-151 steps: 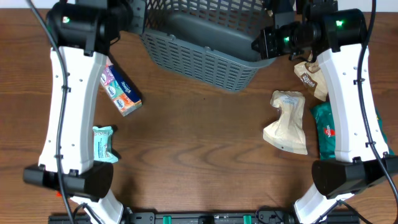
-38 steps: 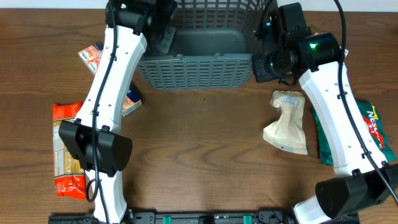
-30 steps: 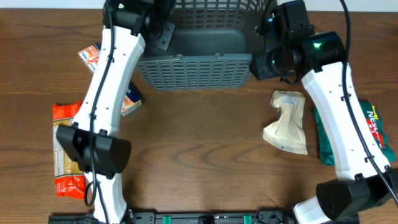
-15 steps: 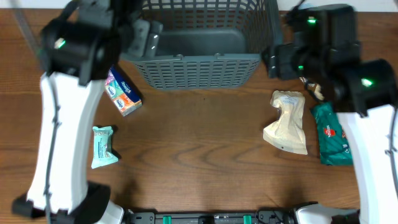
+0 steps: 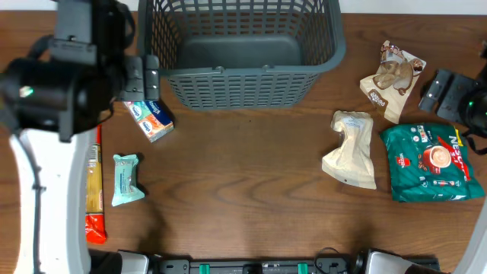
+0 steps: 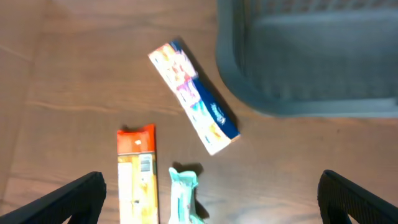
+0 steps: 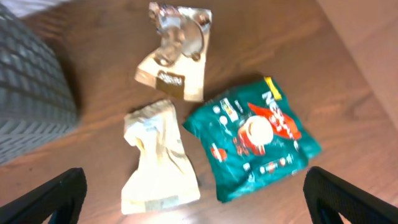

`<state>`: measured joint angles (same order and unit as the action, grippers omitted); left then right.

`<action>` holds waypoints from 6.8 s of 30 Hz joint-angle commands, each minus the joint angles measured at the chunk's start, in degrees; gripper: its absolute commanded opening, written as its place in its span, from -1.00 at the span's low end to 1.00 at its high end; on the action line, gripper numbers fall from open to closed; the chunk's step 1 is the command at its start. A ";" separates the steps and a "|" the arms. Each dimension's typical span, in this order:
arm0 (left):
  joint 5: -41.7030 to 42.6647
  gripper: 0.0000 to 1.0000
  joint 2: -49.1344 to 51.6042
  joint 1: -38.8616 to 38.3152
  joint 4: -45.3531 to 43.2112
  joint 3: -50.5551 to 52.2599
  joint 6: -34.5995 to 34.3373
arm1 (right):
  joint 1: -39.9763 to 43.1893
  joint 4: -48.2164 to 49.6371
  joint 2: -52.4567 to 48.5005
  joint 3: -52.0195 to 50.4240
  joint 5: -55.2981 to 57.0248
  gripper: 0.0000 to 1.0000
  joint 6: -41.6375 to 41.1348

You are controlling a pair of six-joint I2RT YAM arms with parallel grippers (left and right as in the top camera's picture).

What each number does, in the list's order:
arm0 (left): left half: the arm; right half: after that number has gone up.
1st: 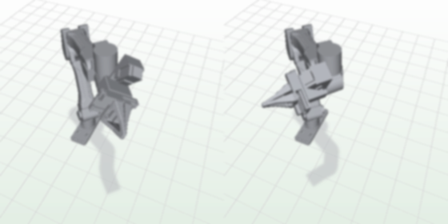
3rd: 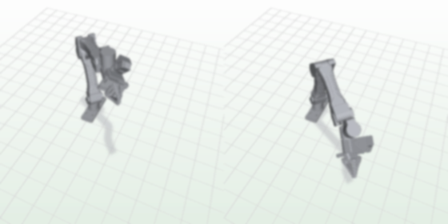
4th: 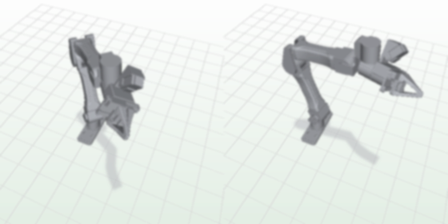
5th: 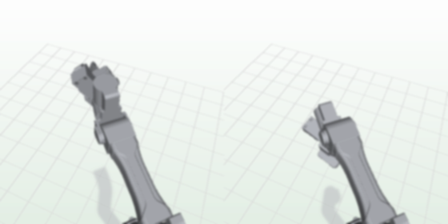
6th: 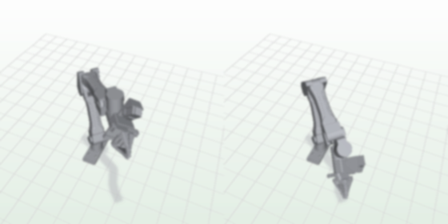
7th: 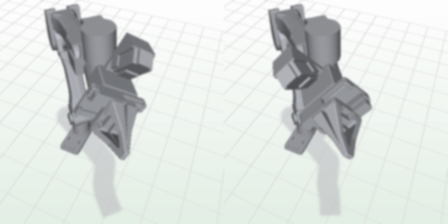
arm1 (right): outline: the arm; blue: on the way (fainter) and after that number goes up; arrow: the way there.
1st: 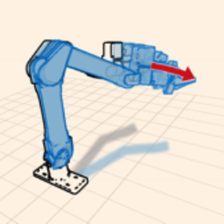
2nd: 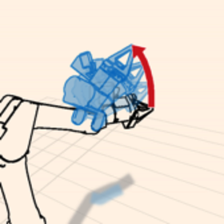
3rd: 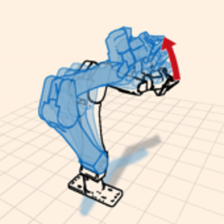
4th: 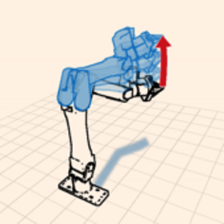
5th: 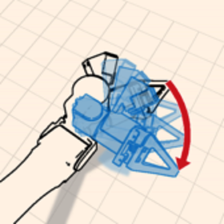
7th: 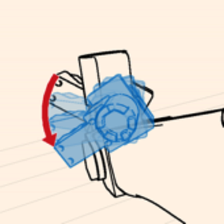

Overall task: Pack container
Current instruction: 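Release the basket and pull both grippers back, then grasp the beige pouch with the right gripper, then carry the beige pouch into the basket and open the right gripper, then grasp the dried-mushroom bag with the right gripper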

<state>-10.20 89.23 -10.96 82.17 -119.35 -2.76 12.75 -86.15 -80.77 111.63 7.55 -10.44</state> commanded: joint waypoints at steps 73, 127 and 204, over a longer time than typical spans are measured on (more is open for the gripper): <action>7.21 0.97 -18.18 0.28 -24.44 47.89 1.03 | -10.67 40.52 -1.25 -17.07 -12.04 -0.97 12.85; 7.21 0.97 -18.18 0.28 -24.41 47.89 1.86 | -36.24 43.67 -38.12 1.36 -31.15 0.99 47.47; 7.23 0.97 -18.18 0.26 -23.78 47.89 1.57 | 1.57 36.50 -60.74 5.62 -4.74 0.47 -8.94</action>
<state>-3.11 71.35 -10.92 58.15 -71.61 -1.48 13.82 -49.58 -140.42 117.16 2.94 -21.37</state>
